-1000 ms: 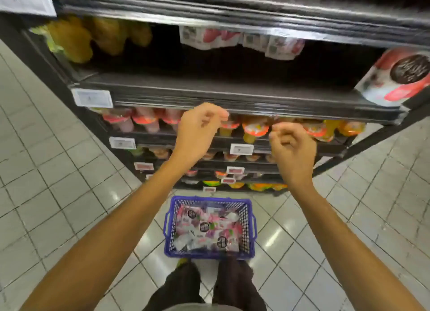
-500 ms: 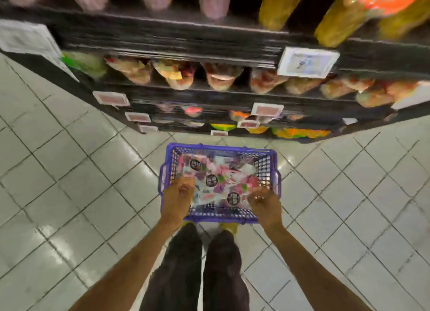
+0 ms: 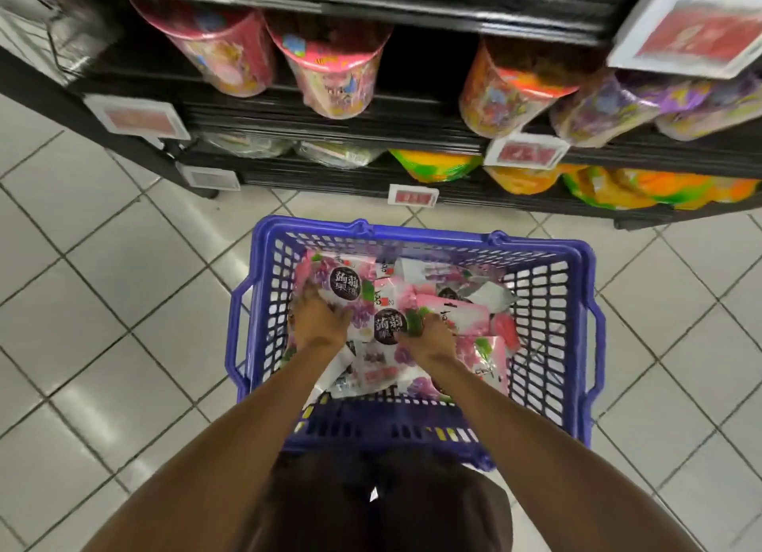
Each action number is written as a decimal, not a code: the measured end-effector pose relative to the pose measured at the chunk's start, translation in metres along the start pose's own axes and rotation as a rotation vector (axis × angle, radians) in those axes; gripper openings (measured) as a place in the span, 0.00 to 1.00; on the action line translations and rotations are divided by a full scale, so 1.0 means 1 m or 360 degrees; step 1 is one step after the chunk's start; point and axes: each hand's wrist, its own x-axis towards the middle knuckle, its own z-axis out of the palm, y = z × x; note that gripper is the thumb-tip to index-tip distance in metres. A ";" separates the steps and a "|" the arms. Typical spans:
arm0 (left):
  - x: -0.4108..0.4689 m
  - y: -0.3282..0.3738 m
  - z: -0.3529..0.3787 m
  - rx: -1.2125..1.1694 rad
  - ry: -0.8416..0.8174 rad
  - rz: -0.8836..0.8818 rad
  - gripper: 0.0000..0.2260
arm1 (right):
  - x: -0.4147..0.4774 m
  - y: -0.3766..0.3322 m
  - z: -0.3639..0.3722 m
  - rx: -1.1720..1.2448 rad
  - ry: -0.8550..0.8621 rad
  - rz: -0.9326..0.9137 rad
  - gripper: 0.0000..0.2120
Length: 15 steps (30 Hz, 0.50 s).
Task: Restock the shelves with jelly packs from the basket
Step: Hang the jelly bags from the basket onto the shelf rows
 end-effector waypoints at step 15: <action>-0.094 0.031 -0.073 -0.1027 -0.0199 -0.0572 0.18 | -0.096 0.012 -0.054 0.0887 0.0176 -0.0156 0.10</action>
